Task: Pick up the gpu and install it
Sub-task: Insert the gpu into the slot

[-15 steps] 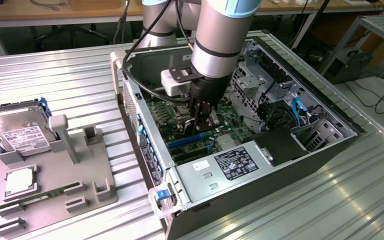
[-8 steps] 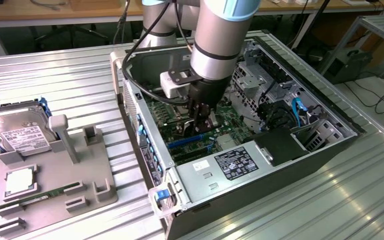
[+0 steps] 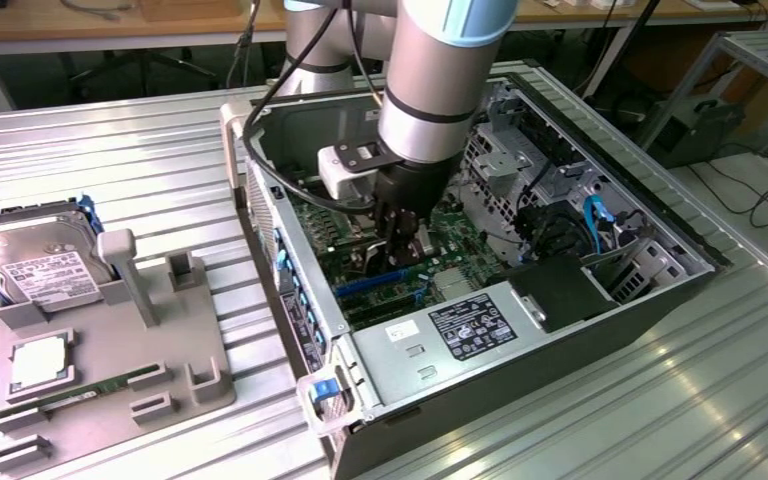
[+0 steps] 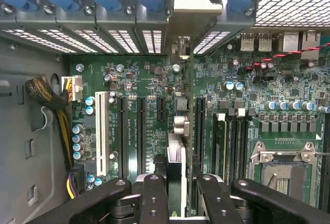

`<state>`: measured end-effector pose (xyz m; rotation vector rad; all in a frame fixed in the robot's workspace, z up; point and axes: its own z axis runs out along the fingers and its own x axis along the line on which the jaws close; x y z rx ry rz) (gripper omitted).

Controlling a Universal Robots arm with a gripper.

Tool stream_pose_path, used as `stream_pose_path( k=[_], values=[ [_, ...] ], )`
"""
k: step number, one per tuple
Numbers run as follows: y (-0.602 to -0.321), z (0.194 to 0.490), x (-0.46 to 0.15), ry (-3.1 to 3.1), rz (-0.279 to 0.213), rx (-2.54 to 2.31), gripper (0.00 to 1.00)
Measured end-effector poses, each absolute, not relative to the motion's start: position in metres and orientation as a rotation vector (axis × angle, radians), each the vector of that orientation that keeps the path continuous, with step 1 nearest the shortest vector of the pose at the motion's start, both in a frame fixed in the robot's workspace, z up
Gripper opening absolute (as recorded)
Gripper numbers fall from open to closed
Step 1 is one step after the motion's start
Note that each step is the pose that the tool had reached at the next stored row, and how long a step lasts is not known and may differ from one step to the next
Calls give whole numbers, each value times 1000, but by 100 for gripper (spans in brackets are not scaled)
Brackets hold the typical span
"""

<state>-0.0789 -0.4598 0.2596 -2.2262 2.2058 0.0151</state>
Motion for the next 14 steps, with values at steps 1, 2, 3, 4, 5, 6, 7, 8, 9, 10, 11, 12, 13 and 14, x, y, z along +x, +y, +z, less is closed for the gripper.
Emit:
stream_pose_path(
  k=[1, 2, 3, 4, 5, 6, 7, 8, 9, 10, 11, 12, 13, 14],
  values=[
    [-460, 259, -79, 2206, 15, -2226, 27],
    [-460, 258, -79, 2206, 16, -2226, 27],
    [-460, 258, -79, 2206, 16, -2226, 27],
    [-460, 257, -79, 2206, 16, -2226, 27],
    [-460, 256, -80, 2205, 16, -2226, 27],
    [-460, 256, -80, 2205, 16, -2226, 27],
    [-460, 255, -80, 2205, 17, -2225, 27],
    [-460, 254, -80, 2205, 17, -2225, 27],
    [-460, 253, -80, 2205, 17, -2225, 27],
    [-460, 252, -80, 2205, 18, -2225, 27],
    [-460, 252, -80, 2204, 18, -2225, 27],
    [-460, 251, -80, 2204, 19, -2224, 27],
    [-460, 250, -80, 2204, 20, -2224, 27],
    [-460, 249, -80, 2203, 20, -2224, 27]
  ],
)
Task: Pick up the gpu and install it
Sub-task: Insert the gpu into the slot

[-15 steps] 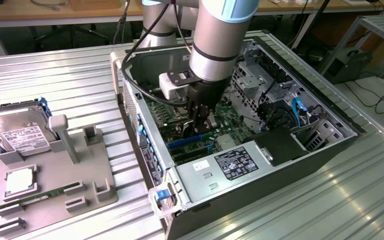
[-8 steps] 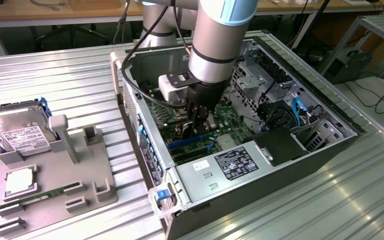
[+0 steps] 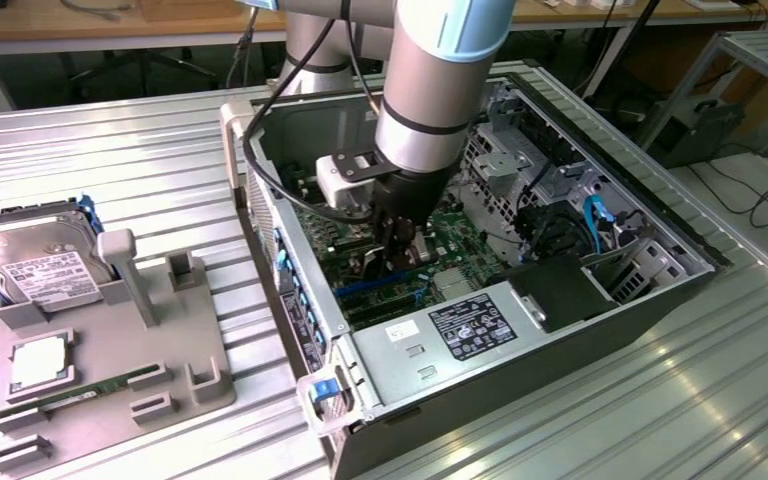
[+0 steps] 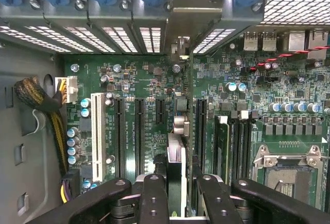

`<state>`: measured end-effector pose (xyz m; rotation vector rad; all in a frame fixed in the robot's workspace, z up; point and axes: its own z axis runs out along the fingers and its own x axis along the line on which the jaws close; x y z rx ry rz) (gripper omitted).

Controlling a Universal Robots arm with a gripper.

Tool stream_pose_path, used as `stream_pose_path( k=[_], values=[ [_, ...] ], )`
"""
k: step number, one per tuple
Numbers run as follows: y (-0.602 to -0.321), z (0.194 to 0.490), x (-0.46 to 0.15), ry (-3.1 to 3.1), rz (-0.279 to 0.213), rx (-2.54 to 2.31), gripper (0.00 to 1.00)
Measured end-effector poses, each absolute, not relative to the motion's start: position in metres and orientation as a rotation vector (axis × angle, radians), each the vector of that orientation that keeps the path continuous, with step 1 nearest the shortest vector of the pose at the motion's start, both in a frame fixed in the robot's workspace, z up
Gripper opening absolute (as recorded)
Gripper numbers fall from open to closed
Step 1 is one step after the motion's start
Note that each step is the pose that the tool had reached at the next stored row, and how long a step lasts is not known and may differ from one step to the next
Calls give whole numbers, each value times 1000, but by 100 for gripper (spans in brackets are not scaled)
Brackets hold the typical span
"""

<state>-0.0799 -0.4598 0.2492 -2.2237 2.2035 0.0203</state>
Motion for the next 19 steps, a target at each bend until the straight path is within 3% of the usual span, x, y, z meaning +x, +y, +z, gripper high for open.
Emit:
stream_pose_path(
  k=[19],
  values=[
    [-459, 248, -79, 2202, 23, -2223, 27]
  ],
)
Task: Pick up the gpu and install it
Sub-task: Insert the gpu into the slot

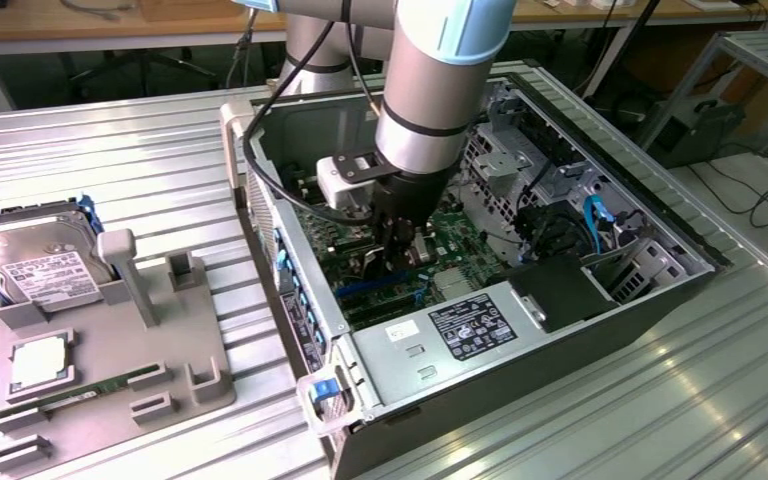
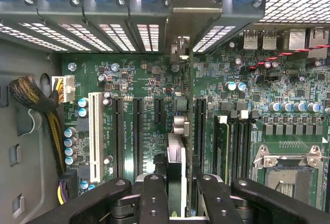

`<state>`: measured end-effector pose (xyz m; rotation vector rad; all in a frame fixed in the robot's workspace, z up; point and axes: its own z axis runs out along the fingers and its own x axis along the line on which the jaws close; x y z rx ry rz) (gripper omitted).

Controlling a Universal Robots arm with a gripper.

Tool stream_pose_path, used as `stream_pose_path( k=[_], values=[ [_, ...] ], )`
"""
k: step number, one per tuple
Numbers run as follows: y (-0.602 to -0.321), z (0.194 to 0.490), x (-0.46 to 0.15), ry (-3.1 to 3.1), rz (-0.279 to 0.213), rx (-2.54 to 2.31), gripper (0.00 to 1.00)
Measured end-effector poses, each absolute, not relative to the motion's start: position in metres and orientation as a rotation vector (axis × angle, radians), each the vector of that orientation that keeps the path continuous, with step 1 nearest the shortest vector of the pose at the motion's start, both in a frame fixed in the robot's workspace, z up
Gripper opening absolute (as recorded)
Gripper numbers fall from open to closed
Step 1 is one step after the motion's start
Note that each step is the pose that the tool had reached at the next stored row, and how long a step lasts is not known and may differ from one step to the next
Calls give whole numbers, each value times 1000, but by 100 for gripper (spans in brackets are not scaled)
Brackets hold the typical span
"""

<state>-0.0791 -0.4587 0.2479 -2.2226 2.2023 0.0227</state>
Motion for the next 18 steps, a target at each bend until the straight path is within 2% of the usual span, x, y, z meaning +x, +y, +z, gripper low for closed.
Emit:
stream_pose_path(
  k=[18],
  values=[
    [-459, 237, -81, 2202, 27, -2222, 27]
  ],
)
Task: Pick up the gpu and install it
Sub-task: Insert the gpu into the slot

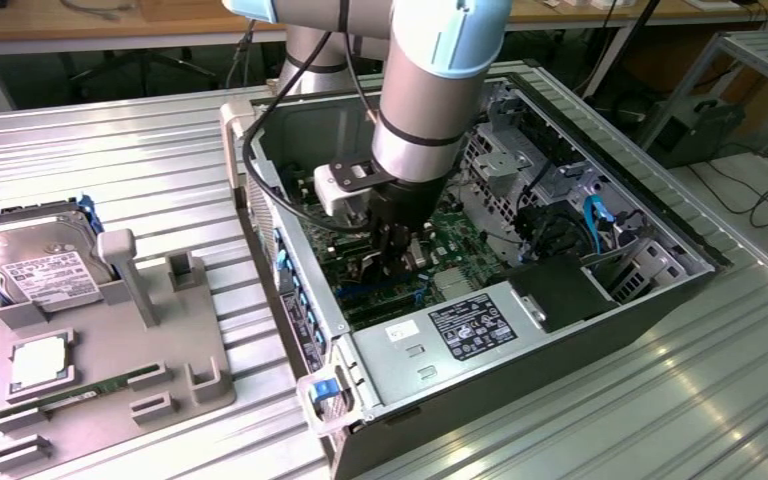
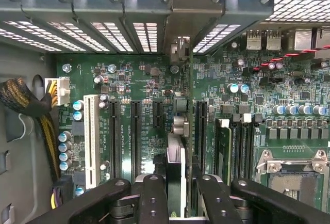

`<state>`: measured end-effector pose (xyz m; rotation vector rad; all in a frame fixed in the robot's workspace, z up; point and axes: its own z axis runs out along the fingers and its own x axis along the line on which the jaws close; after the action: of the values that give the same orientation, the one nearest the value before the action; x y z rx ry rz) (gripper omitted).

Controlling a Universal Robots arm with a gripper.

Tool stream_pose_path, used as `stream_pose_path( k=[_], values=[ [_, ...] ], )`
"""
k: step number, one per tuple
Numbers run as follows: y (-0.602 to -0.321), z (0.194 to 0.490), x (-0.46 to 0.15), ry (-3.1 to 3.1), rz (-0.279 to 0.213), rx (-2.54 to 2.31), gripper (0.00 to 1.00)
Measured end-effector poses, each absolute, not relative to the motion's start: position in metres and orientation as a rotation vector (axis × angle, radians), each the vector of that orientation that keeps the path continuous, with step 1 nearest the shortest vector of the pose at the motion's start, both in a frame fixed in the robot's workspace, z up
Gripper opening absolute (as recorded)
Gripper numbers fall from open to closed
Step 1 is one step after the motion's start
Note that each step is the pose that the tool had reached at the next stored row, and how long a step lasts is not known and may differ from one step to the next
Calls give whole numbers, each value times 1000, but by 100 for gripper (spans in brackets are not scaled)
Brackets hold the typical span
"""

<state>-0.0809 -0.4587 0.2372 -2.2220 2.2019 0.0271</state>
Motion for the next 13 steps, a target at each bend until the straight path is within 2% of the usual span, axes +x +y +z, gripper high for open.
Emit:
stream_pose_path(
  k=[13],
  values=[
    [-459, 229, -81, 2203, 26, -2223, 27]
  ],
)
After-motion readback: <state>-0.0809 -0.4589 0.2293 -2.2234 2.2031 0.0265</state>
